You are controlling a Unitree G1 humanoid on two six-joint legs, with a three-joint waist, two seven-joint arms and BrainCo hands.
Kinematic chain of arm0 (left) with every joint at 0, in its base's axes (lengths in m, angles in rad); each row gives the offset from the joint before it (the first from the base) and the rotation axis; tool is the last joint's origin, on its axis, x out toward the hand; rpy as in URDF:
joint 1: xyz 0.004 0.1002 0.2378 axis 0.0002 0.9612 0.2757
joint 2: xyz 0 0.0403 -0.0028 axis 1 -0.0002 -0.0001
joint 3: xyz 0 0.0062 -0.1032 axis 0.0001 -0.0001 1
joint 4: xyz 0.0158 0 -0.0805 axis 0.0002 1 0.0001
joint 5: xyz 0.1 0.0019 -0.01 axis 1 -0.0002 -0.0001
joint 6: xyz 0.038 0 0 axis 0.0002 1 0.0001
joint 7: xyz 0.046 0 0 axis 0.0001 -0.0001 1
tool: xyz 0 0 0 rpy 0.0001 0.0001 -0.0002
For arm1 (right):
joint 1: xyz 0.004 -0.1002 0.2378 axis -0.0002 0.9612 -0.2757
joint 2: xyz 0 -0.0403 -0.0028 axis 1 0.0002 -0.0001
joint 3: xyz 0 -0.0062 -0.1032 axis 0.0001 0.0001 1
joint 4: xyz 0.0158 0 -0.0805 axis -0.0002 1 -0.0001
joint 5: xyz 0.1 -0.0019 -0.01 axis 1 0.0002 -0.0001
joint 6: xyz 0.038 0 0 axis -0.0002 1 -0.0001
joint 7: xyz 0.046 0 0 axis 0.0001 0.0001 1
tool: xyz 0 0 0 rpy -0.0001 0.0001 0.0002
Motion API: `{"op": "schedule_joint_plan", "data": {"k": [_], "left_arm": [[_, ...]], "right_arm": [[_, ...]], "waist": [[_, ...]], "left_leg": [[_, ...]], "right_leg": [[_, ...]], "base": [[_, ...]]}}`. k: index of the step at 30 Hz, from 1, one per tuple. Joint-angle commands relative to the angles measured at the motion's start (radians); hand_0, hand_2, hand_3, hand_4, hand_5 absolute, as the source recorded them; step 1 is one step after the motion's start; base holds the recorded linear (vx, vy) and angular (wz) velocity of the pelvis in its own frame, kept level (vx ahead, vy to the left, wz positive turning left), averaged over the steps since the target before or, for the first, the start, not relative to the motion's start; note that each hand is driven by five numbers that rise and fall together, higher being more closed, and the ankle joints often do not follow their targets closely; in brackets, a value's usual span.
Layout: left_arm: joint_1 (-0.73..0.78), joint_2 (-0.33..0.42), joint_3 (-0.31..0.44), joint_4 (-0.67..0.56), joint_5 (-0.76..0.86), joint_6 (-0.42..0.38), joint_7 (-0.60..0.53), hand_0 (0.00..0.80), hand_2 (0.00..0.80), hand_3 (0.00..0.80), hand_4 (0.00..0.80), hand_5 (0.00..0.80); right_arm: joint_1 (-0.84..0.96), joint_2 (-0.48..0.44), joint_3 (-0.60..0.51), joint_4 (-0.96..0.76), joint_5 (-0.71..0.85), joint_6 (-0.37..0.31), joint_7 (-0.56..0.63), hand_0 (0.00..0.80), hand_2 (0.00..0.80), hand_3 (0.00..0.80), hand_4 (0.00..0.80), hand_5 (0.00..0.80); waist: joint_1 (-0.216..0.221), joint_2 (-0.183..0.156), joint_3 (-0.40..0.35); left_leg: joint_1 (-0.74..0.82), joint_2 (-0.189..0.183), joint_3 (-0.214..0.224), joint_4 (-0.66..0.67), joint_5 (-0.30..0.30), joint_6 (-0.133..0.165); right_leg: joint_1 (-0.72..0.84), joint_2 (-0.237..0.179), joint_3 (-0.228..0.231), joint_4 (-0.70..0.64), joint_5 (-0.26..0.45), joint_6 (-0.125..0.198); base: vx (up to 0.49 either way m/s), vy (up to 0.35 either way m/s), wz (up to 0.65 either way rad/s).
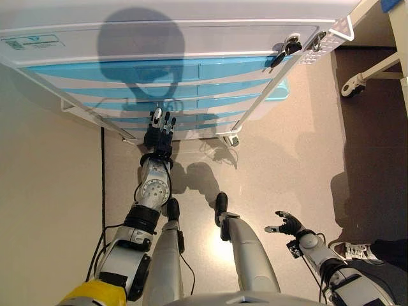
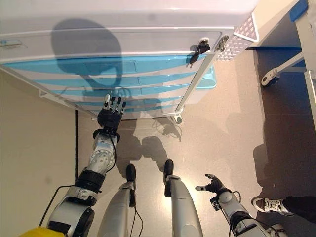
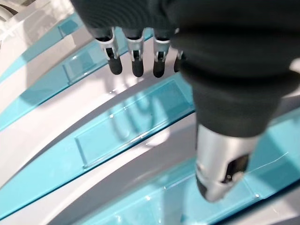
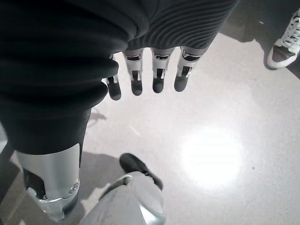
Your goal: Open the drawer and pick up the medicine
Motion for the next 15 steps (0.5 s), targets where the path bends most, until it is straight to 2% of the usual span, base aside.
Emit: {"op": "schedule_joint_plan", "data": {"k": [1,15], "left_arm": [[-0.127,0.048,0.066,-0.153,0.063,-0.107,-0.074,0.800,0.800,0.800,0.800,0.800],[-0.110,0.028,0.055,-0.193,0.074,-0.104,-0.072,0.800,0.800,0.800,0.800,0.800]], "right_arm": [[0.056,-0.060,0.029,0.024,-0.021,0.005,-0.007,0.000,0.000,0.000,0.000,0.000],[0.051,-0.060,0.031,0.037,-0.028,0.008,-0.010,0.000,0.000,0.000,0.000,0.000]], "waist": [[0.010,0.021,-0.080],[0.011,0.019,-0.074]], "left_leg": [[-0.061,-0.044,-0.018,0.046,-0.051,0.057],[-0.065,-0.038,-0.017,0.064,-0.058,0.060]], "right_leg": [[0.026,-0.008,0.003,-0.063,0.055,0.070],[0.026,-0.004,0.008,-0.052,0.052,0.068]], "base": [[0.000,0.000,0.00],[0.000,0.000,0.00]]}}
